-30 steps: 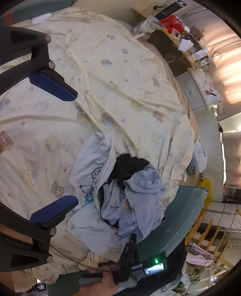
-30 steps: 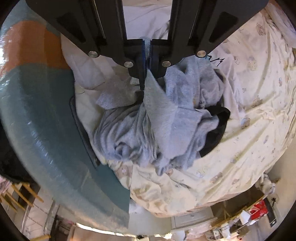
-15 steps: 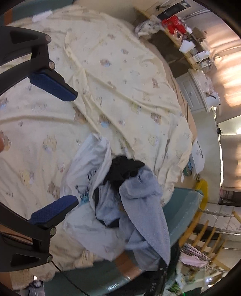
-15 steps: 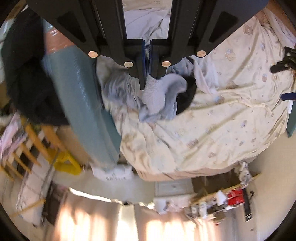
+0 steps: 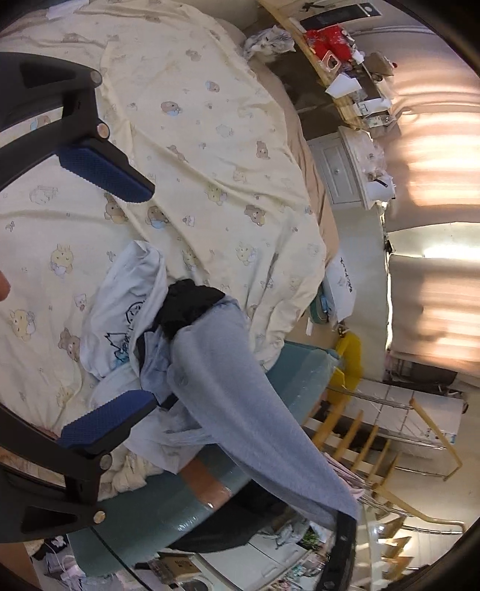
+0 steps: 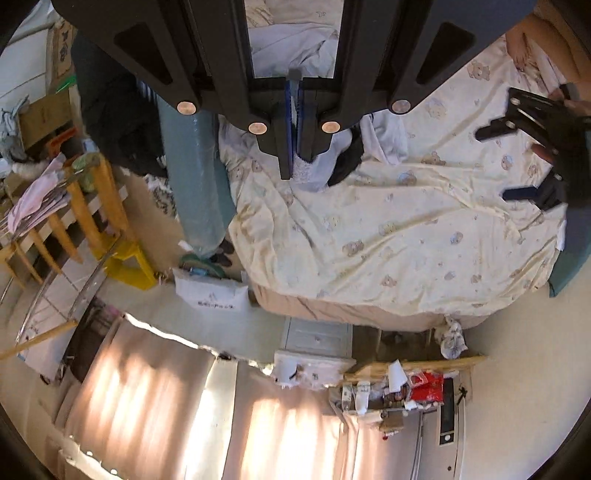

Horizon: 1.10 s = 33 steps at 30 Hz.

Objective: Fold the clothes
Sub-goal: 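Lift the blue-grey shirt high off the pile with the right gripper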

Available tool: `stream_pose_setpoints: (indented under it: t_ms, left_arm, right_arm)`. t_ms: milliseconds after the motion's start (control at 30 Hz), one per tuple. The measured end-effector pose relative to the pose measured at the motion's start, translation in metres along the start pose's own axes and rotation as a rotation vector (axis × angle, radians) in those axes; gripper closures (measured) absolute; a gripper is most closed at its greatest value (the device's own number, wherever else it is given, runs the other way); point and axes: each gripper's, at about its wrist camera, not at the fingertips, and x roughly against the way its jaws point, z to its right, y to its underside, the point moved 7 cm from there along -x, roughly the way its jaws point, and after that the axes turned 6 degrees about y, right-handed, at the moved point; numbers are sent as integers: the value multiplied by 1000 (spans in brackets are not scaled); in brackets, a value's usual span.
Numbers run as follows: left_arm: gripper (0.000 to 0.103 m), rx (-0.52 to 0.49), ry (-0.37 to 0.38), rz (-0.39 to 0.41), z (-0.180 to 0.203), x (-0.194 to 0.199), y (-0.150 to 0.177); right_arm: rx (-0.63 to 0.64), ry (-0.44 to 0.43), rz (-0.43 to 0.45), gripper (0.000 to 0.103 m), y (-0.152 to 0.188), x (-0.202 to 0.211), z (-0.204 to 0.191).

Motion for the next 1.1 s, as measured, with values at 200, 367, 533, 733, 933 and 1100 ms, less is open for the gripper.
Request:
stream_pose_setpoints:
  t_ms: [200, 367, 533, 733, 933, 1100]
  left_arm:
    - [1, -8, 28, 43, 9, 16, -5]
    - [1, -32, 87, 133, 34, 57, -19]
    - [1, -72, 130, 238, 60, 117, -35]
    - [1, -127, 139, 296, 71, 164, -55]
    - [8, -195, 217, 301, 99, 200, -63]
    - [18, -227, 175, 344, 115, 224, -74]
  right_arm:
    - [6, 22, 75, 102, -36, 56, -11]
    - [16, 4, 131, 102, -53, 102, -27]
    - [26, -15, 187, 102, -70, 148, -43]
    - [42, -45, 245, 102, -86, 199, -64]
    - [71, -86, 271, 102, -86, 222, -85]
    - [75, -125, 306, 102, -84, 241, -94]
